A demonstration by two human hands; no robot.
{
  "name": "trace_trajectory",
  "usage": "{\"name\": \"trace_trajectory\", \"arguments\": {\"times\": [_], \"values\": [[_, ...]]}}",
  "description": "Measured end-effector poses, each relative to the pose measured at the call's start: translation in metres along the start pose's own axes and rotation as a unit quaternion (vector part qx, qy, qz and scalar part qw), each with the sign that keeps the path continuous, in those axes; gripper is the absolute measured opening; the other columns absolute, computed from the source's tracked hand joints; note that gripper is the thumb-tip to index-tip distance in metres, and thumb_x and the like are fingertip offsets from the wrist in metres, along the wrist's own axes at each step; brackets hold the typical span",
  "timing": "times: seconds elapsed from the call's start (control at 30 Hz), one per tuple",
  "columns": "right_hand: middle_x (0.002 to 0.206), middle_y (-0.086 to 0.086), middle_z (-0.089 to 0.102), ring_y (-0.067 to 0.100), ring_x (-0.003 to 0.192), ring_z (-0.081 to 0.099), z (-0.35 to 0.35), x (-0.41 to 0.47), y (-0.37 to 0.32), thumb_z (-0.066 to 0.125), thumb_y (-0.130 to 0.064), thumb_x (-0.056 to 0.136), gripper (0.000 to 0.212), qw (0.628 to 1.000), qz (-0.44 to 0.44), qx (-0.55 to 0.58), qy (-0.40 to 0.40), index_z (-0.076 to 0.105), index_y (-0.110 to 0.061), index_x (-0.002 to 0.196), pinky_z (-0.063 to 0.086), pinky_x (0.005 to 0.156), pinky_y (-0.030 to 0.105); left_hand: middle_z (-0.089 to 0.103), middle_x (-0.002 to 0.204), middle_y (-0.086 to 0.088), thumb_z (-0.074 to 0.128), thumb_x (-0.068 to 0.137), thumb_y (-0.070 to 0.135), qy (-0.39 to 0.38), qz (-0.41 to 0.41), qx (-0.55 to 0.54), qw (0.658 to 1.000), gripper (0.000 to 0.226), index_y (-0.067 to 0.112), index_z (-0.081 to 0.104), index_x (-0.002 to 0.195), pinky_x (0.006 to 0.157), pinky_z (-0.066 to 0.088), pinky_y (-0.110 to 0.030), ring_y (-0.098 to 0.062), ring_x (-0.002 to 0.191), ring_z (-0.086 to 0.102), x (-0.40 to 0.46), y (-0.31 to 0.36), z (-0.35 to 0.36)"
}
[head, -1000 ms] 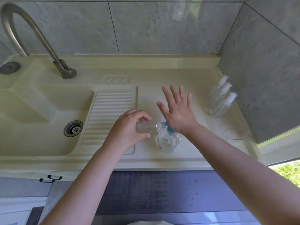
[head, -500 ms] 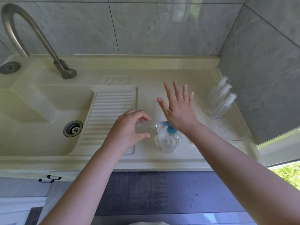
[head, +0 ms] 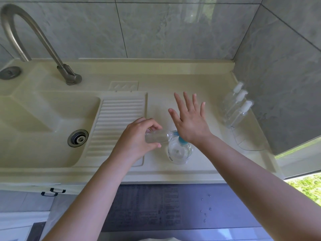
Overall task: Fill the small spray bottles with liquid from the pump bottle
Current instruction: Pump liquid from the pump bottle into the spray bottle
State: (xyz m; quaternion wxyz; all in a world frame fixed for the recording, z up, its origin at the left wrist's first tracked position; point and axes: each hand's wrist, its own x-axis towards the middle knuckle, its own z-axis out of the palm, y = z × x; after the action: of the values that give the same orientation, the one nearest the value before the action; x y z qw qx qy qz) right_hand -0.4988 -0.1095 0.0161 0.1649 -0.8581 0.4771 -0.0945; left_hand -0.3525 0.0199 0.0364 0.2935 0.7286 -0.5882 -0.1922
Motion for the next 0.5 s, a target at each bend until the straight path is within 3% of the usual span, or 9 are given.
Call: {"name": "trace_trajectory", "arguments": {"times": [0.5], "values": [[0.168,-0.002,0.001,0.021,0.153,-0.014,-0.0009,-0.0012,0.003,0.022,-0.047,0.106,0.059,0.999,-0.017,0.041,0.004,0.007,-0.028,0.16,-0.009,0.122,0.053,0.061,0.095,0.016,0.092,0.06,0.019,0.001,0.009,0.001,1.0,0.045,0.03,0.069,0.098,0.078,0.035,0.0,0.007,0.09,0.056,0.0017,-0.0003,0.0019]]}}
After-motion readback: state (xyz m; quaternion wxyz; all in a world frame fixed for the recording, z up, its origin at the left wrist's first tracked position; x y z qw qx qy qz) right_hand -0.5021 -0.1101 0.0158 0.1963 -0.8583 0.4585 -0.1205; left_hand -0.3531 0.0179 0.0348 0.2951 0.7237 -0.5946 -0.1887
